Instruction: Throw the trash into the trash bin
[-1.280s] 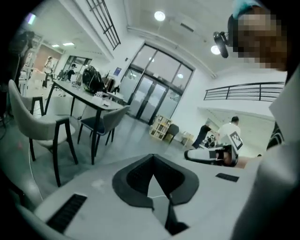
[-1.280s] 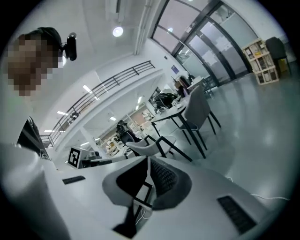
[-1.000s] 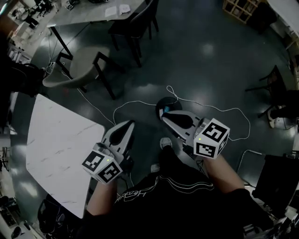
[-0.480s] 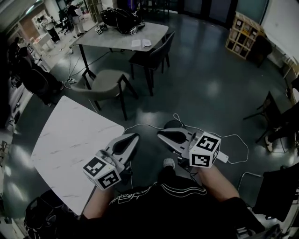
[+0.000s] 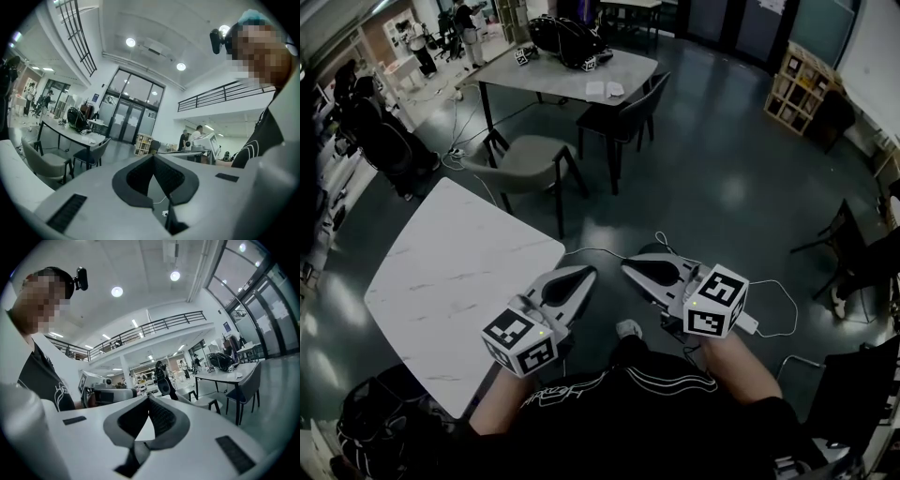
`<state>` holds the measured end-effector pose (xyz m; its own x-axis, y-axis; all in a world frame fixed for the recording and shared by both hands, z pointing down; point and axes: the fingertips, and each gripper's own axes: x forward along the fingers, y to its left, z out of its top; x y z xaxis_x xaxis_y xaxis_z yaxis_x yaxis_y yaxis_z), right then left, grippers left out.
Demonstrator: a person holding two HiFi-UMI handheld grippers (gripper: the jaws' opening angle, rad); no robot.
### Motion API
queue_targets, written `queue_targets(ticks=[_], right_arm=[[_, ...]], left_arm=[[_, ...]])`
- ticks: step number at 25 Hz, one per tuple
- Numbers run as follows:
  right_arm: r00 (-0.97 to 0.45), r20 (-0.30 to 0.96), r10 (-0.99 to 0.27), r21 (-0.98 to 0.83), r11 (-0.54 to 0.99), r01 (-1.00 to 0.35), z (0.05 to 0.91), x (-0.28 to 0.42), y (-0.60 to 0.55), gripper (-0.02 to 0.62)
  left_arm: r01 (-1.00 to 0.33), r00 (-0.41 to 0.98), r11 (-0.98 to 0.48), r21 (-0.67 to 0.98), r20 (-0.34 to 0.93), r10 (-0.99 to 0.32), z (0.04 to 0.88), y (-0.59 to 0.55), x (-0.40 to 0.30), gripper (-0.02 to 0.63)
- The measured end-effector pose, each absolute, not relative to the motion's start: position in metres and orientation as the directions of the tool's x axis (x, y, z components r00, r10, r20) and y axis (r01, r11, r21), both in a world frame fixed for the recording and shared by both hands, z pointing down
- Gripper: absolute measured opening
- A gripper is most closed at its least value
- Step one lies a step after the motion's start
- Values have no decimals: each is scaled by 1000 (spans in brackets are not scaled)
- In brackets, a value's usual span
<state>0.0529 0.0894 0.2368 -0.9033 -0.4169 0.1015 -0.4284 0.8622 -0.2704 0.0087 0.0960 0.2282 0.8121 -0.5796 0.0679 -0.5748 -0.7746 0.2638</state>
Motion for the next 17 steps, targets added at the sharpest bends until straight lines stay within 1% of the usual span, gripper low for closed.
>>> queue_targets(ticks=[8,13,17], right_arm=[[-922,91,-376,-248,888,-386,220,43,95,32],[-927,97,-362,-261,890,-375,224,42,102,32],[-930,104,-353,-273,889,-368,229,40,115,32]], left_arm=[[-572,807,-767,290,29,-590,212,104,4,6],[-600,787,-753,268,33,-616,211,106,0,6],[-585,798,-760,281,31,-602,214,113,1,6]])
